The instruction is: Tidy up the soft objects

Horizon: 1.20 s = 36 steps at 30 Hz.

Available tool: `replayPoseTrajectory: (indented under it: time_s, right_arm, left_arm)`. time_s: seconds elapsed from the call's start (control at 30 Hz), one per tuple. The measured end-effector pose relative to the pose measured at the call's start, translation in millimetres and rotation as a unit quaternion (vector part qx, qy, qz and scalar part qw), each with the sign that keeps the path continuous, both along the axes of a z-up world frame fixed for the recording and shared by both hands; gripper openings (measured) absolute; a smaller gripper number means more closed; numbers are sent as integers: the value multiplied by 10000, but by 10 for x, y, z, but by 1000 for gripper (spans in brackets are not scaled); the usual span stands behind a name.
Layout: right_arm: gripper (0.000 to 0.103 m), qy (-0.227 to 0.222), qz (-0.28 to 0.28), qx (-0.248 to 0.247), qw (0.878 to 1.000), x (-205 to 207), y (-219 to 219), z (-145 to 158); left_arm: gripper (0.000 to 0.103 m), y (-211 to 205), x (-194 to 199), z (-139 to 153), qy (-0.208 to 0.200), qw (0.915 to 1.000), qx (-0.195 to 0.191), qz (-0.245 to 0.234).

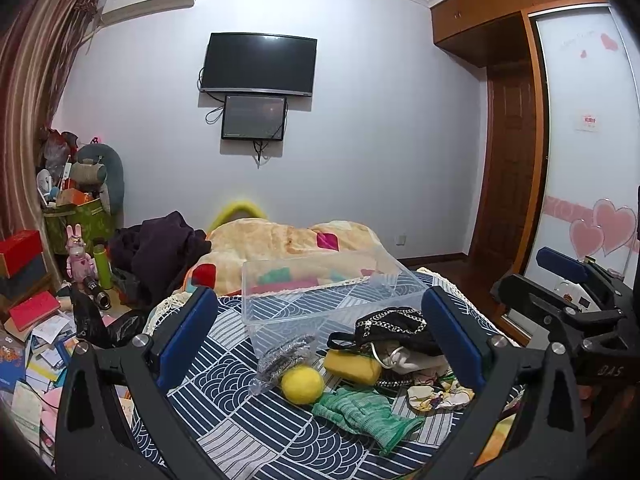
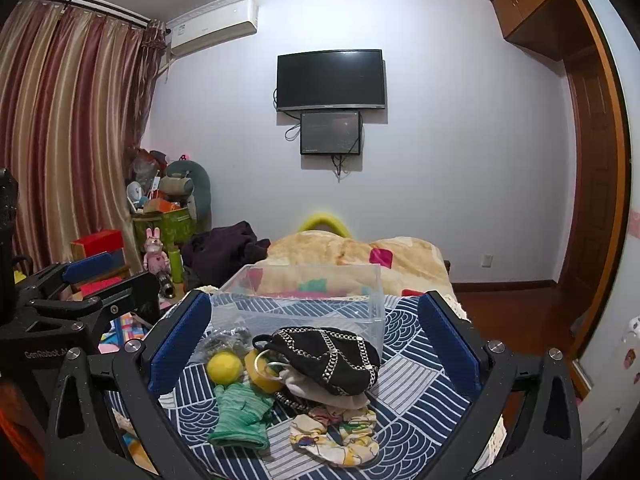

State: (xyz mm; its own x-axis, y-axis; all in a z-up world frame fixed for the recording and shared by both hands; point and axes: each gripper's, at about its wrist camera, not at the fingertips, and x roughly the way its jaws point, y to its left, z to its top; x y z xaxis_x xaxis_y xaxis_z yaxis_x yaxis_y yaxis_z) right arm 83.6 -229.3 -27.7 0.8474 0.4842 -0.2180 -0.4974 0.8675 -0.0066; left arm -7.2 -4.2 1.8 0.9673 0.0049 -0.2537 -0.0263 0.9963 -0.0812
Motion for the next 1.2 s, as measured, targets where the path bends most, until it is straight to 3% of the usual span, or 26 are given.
replayPoseTrajectory:
  time_s: [1.2]
  right_arm:
    - [103,20,158,-26,9999,-8,36,-14]
  left_arm:
    - [103,-20,-4,-3,-1,10000,16,-62]
